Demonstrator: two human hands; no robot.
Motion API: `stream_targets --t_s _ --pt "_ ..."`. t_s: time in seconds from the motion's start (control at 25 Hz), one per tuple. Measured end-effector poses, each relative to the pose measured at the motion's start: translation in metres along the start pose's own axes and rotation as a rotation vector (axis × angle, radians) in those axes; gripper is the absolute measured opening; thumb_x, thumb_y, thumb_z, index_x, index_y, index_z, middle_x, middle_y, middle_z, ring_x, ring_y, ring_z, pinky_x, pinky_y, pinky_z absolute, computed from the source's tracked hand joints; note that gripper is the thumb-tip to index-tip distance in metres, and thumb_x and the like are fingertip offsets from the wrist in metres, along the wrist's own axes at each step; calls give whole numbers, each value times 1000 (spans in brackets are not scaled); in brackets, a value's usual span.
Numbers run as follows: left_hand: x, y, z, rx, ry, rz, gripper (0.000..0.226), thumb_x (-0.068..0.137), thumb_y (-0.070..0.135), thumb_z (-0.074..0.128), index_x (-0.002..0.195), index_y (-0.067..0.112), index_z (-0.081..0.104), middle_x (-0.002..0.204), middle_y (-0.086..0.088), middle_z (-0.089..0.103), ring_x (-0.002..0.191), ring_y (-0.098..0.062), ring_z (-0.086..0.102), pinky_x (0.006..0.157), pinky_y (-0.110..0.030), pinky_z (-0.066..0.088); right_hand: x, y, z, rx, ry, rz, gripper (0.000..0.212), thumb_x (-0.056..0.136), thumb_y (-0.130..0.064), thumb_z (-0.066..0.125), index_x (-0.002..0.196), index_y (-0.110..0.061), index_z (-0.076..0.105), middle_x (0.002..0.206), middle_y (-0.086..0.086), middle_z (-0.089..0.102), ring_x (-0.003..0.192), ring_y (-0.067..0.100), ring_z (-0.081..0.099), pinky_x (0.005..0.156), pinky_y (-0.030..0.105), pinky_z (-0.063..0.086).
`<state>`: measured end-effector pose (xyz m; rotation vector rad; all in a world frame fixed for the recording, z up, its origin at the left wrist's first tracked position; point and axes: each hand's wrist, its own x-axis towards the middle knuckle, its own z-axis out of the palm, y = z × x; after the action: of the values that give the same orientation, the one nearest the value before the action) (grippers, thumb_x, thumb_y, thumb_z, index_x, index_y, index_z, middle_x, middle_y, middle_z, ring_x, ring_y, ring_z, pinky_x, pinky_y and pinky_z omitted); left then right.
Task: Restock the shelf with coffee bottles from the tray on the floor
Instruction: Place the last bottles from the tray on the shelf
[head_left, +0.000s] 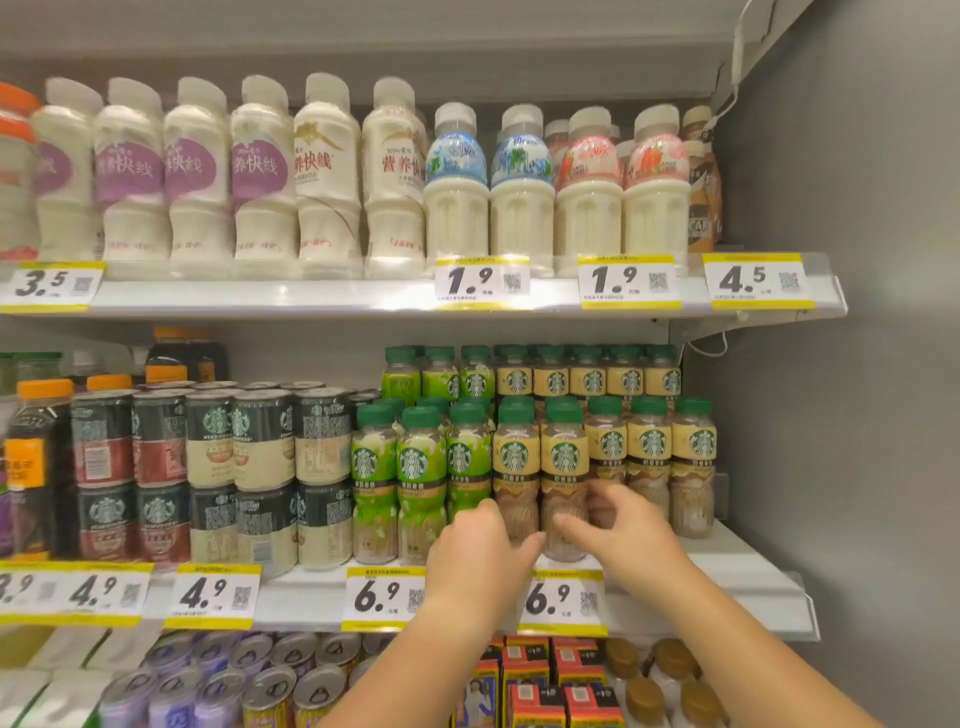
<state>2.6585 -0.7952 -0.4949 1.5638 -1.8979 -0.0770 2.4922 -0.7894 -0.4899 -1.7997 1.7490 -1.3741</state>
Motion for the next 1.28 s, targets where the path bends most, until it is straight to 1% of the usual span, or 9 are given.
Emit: stream_targets --t_s 0.16,0.36,0.52,0.68,0.8,0.88,0.96,1.08,1.28 --pt "-33 -24 -2 -22 81 174 44 88 54 57 112 17 52 108 3 57 103 -18 55 85 -32 49 -34 14 -7 -144 58 -89 73 82 -48 70 145 -25 40 148 -9 45 134 11 43 106 32 39" --pt "-95 -78 19 49 137 396 58 82 53 58 125 14 53 131 -1 51 126 -18 46 105 -30 38 -99 54 -3 -162 72 -214 66 81 -35 75 140 -26 46 142 -18 43 130 -7 35 107 18 29" --pt "-154 -129 60 100 -3 423 59 80 50 63 124 11 57 134 -4 52 129 -24 49 107 -35 39 -159 105 23 -125 30 -205 61 77 -29 76 133 -27 53 143 -19 47 133 -14 33 106 2 23" --pt "-201 -176 111 118 -213 347 73 78 53 63 133 7 50 135 -7 52 129 -23 47 108 -35 36 -217 165 67 -142 -132 -85 64 75 -39 70 135 -28 51 144 -19 45 133 -8 37 105 -1 19" --pt "-240 -222 160 39 -390 282 79 78 54 65 139 9 42 138 -5 48 131 -19 43 110 -34 37 -260 218 113 -146 -236 48 66 73 -24 80 134 -20 54 137 -14 49 127 -5 41 103 -2 20" --pt "-268 -247 192 -27 -538 208 80 78 53 64 142 13 37 139 -2 45 131 -17 42 109 -32 37 -292 249 140 -128 -294 132 66 73 -18 81 133 -19 54 133 -11 52 125 -1 43 104 4 25" --pt "-296 -270 224 -46 -697 136 80 79 47 69 144 15 34 141 -1 44 132 -16 41 110 -27 33 -330 277 169 -130 -365 220 65 75 -23 79 135 -22 53 134 -12 51 127 5 45 105 14 29" --pt "-332 -300 274 -30 -902 8 82 81 42 73 145 12 33 145 -5 41 135 -19 39 111 -27 30 -390 309 209 -133 -505 358 64 79 -27 76 137 -25 50 136 -20 45 130 3 43 109 18 28" --pt "-360 -312 351 -86 -1008 -207 85 78 38 78 145 11 34 147 -7 42 134 -20 43 111 -32 34 -453 342 255 -63 -804 491 63 83 -32 70 140 -31 45 136 -26 40 133 1 40 114 24 30"
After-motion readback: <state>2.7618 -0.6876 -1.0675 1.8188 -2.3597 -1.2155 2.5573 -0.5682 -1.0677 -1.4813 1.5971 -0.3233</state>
